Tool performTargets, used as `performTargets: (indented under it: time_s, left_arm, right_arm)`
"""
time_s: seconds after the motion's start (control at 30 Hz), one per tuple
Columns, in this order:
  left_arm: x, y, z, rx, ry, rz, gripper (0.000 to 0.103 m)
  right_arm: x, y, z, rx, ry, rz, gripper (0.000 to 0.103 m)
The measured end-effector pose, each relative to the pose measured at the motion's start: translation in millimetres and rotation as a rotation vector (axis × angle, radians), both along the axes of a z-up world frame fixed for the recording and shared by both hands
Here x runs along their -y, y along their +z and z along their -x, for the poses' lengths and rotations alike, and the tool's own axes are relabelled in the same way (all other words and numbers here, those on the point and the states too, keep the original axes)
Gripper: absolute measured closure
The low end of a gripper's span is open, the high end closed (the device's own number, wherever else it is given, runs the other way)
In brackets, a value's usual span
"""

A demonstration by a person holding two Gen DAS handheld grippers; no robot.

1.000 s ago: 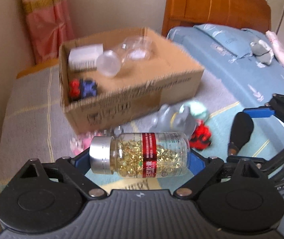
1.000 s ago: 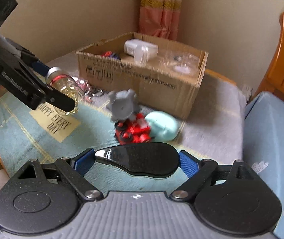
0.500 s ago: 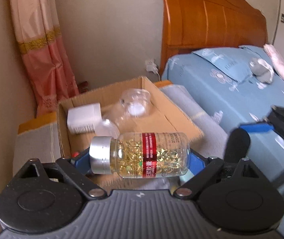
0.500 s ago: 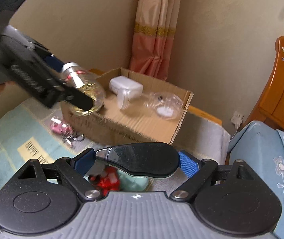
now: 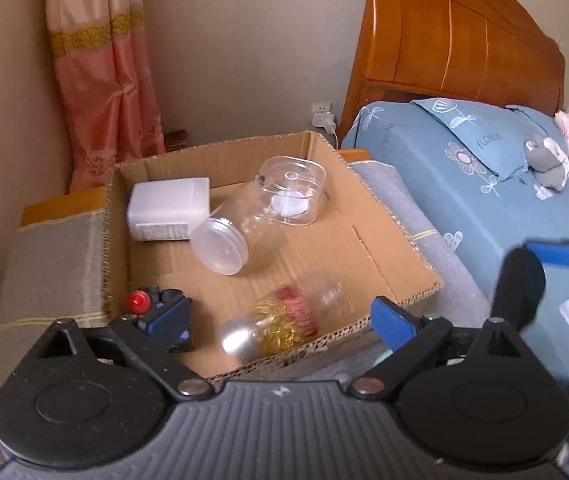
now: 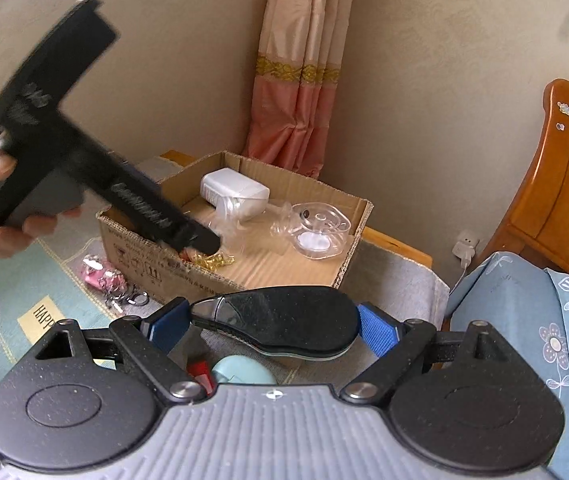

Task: Organize rigid objects
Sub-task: 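Carry the capsule bottle and black oval into the cardboard box and open both tools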

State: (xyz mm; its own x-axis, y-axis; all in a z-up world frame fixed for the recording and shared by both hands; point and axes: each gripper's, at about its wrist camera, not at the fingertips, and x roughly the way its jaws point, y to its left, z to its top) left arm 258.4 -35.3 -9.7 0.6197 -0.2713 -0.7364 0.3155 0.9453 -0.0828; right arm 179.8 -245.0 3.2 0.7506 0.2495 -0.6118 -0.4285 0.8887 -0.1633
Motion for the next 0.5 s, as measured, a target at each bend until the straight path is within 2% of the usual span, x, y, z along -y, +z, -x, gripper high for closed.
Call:
performTargets:
  time_s: [0.13,0.23,0.5]
  left_arm:
    - [-5,6,17,0.054,-0.012,-0.077,0.003]
    - [-12,7,30,0.065,-0.024,-0.111,0.002]
    - [-34,2,64,0.047,-0.016,-0.11,0.002]
  right_arm:
    - [0,2,-11,0.003,-0.008,-0.007,0.01]
    - [1,3,-23,-0.005,-0.01,-0.024,0.01]
    - [-11,2,-58,-0.029,-0.004,-0.026,0.01]
